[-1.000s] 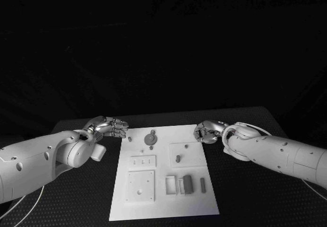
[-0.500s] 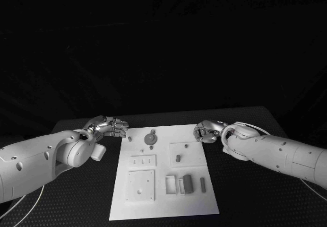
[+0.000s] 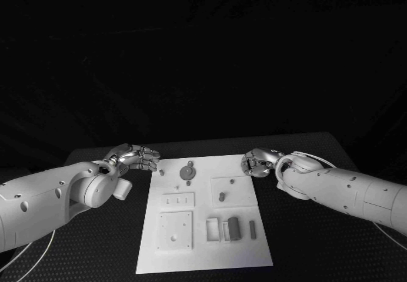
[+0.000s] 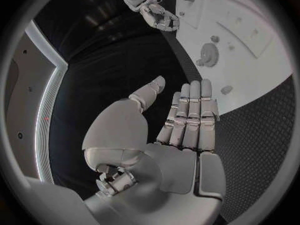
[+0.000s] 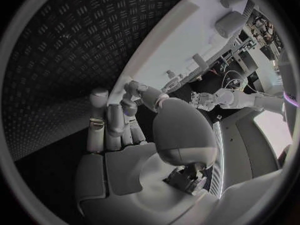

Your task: Assemble the parts on the task board

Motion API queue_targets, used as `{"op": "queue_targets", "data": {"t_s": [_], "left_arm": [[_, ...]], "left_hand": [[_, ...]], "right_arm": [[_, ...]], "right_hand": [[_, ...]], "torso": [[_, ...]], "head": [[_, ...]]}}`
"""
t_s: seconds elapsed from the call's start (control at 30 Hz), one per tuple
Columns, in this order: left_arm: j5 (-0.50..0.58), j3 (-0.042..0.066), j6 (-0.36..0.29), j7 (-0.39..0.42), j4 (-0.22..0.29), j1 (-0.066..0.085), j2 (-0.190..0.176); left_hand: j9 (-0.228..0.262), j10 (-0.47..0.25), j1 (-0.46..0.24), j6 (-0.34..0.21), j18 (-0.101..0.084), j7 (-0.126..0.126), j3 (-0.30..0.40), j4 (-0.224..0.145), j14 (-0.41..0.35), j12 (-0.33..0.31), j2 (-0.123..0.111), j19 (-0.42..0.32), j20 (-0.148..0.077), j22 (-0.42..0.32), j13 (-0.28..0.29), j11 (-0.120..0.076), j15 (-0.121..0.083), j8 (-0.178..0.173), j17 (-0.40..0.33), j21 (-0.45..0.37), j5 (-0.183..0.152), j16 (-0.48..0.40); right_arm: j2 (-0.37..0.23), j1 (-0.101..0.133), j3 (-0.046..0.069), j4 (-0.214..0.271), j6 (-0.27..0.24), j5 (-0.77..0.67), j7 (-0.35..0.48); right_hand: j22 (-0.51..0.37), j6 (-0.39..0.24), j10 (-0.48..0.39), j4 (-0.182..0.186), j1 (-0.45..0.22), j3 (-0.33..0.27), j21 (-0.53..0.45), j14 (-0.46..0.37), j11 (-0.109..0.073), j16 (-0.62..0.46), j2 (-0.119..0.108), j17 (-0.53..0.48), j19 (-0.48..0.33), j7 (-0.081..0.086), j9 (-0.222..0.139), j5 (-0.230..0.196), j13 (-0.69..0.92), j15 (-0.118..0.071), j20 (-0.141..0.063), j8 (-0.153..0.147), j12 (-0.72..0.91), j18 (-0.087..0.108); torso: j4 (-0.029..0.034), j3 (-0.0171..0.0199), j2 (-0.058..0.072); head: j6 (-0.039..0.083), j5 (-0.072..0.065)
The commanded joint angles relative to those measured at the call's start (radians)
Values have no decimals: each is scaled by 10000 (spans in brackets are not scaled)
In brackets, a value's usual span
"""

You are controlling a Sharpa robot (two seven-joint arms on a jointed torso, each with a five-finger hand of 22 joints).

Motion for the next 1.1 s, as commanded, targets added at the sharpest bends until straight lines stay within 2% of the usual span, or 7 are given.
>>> {"op": "queue_targets", "data": {"t_s": [0.03,0.4,0.8,1.1], "left_arm": [[-37,7,127,70,21,5,13],[-37,7,134,72,26,5,9],[-37,7,131,68,21,5,15],[-37,7,133,60,38,5,-6]], "left_hand": [[-9,-18,-79,-70,97,70,-5,29,45,-45,23,-67,9,16,10,65,-7,45,15,-63,-23,-68],[-11,-14,-79,-69,97,70,-6,29,50,-48,26,-64,9,20,16,64,-8,50,24,-66,-23,-75],[-14,-11,-86,-70,97,70,-9,32,53,-51,28,-63,10,24,21,63,-8,53,33,-69,-23,-83],[-16,-11,-97,-72,96,71,-13,41,55,-55,33,-60,11,27,25,64,-7,56,40,-71,-23,-90]], "right_arm": [[17,-6,0,50,-154,-127,55],[50,-6,1,68,-214,-120,-75],[142,-11,1,27,-439,-284,-436],[382,-219,1,-181,-737,-307,-606]], "right_hand": [[180,2377,-217,-35,-13,-10,42,16,-348,-18,124,22,48,-240,52,1,-17,-100,-53,63,26,446],[180,2529,-164,-118,-91,10,47,56,-430,-22,214,50,75,-329,244,4,-14,-178,-66,180,30,446],[182,2527,-173,-210,-206,35,37,28,-478,-40,412,22,62,-376,572,6,16,-232,-58,297,32,446],[188,2408,-216,-303,-301,74,34,-30,-475,-58,625,-32,32,-369,875,8,46,-236,-47,339,26,446]], "torso": [[5,1,2],[1,5,4],[10,4,3],[19,11,6]], "head": [[-9,-14],[-15,-35],[-36,-49],[-79,-12]]}}
